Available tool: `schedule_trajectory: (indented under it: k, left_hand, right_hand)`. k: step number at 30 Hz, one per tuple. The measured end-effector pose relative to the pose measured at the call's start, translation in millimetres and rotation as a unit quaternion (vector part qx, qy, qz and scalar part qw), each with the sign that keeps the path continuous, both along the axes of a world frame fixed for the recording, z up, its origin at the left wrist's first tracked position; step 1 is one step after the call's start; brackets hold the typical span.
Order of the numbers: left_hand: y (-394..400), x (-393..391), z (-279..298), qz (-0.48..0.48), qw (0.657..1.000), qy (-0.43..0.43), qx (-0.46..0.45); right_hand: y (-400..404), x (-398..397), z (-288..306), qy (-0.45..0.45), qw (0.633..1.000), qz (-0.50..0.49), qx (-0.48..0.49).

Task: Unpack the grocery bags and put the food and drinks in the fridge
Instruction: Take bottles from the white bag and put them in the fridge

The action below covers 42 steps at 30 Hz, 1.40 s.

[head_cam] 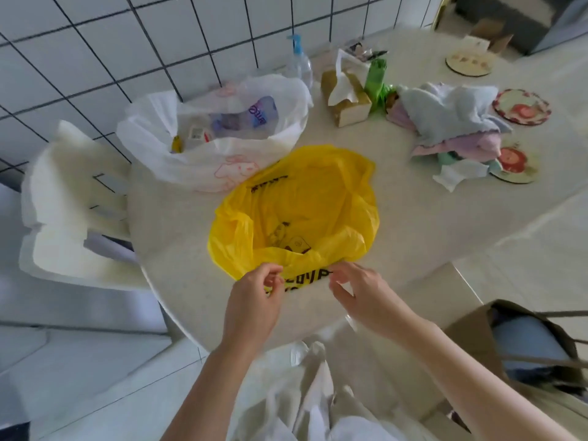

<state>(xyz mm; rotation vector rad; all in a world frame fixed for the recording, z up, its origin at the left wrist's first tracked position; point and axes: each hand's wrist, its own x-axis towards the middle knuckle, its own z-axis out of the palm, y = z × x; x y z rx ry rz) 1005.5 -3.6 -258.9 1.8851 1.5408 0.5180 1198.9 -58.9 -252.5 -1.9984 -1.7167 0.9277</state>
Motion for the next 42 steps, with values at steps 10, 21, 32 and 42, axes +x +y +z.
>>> schedule_trajectory:
  k: [10,21,32,42]
  left_hand:
    - [148.9,0.3,16.5,0.053,0.997,-0.023,0.043]
    - [304.7,16.3,41.8,0.109,0.993,-0.001,0.036]
    - [437.8,-21.9,-25.0,0.139,0.967,0.2,-0.075]
    - [484.6,-34.9,-65.7,0.083,0.948,0.283,-0.119]
  right_hand:
    - [143.2,1.0,21.2,0.0,0.997,0.031,0.066]
    - [332.2,28.8,43.0,-0.027,0.992,0.082,0.097]
    - [514.9,33.6,-11.1,-0.213,0.938,0.272,0.007]
    - [593.4,41.8,-40.9,-0.215,0.937,0.271,0.04]
